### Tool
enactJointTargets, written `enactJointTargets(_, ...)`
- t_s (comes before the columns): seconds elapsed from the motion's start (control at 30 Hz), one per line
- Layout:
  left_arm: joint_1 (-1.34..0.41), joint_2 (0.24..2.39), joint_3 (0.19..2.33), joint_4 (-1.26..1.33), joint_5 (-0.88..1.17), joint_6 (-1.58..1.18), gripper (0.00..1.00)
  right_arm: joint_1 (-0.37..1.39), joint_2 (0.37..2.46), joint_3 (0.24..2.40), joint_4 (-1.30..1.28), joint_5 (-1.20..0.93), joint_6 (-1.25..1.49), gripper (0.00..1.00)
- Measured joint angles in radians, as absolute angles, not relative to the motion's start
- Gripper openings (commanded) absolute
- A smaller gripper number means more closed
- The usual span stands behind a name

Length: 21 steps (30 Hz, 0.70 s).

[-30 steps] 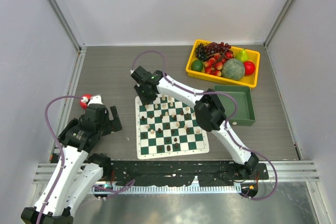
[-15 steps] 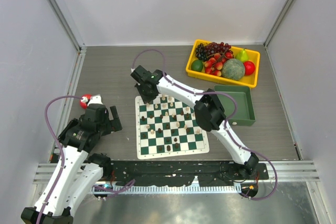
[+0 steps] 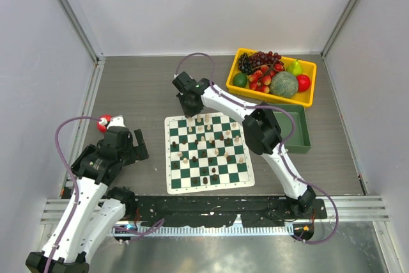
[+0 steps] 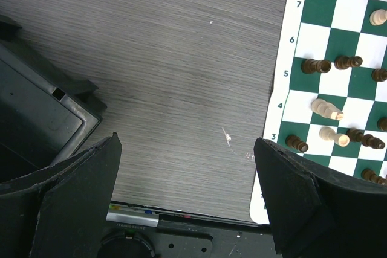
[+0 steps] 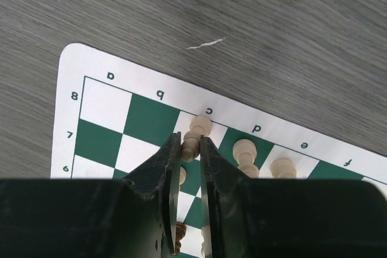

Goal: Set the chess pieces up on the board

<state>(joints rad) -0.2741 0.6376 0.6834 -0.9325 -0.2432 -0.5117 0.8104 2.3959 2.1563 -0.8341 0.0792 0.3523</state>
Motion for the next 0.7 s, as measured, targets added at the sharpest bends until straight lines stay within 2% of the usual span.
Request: enactJointTargets(0.7, -0.273, 0.640, 0.682, -0.932, -0.244, -0.512, 1.00, 0.812, 2.311, 2.033, -0.782, 0.084, 0.373, 0.18)
